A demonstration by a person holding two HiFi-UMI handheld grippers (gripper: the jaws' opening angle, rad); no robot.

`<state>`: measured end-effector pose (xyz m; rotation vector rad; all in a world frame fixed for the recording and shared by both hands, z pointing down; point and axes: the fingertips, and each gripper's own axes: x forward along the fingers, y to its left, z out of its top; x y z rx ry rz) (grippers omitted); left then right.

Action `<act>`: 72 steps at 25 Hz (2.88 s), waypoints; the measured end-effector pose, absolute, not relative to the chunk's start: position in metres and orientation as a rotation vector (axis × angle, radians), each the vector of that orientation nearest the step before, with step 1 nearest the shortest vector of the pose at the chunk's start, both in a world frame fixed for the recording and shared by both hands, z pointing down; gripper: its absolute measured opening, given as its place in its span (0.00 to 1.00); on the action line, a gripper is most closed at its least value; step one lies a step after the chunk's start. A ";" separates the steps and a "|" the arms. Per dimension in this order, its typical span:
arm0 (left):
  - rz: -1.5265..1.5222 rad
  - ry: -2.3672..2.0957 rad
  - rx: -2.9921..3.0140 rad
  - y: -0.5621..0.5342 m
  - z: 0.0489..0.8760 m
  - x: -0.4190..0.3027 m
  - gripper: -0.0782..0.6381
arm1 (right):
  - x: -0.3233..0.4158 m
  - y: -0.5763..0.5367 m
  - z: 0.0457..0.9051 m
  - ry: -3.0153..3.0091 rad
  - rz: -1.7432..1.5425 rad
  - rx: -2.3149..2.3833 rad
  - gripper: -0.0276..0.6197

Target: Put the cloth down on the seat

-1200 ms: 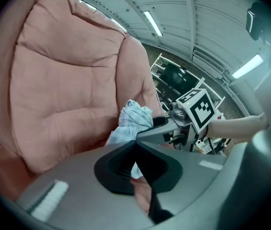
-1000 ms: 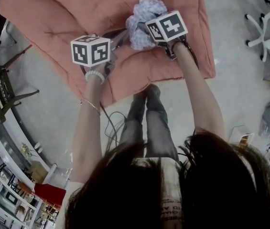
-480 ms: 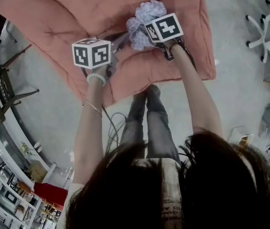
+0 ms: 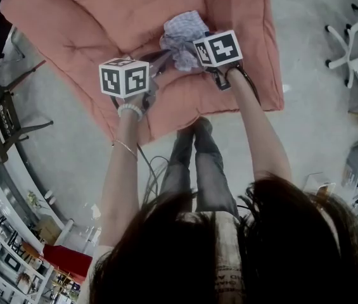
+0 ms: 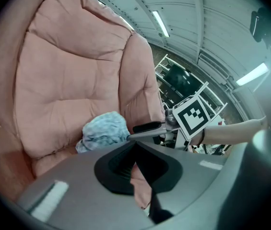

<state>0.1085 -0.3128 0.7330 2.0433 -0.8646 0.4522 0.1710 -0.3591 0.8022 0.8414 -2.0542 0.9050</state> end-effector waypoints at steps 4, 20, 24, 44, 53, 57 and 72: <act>0.450 -0.866 2.052 -0.317 0.724 0.112 0.11 | 0.173 -0.358 0.794 -2.057 0.871 0.808 0.47; 0.424 -0.872 2.076 -0.306 0.682 0.125 0.11 | 0.175 -0.348 0.727 -2.213 0.939 0.841 0.42; 0.416 -0.872 2.082 -0.300 0.667 0.128 0.11 | 0.174 -0.341 0.708 -2.233 0.922 0.834 0.37; 0.254 -0.965 2.171 -0.271 0.573 0.135 0.11 | 0.176 -0.305 0.595 -2.445 0.955 0.898 0.20; 0.185 -1.001 2.225 -0.255 0.532 0.137 0.11 | 0.169 -0.286 0.542 -2.549 0.934 0.911 0.16; 0.144 -1.022 2.252 -0.249 0.511 0.135 0.11 | 0.167 -0.276 0.522 -2.584 0.917 0.925 0.14; 0.045 -1.053 2.365 -0.232 0.457 0.130 0.11 | 0.164 -0.253 0.463 -2.702 0.801 0.950 0.05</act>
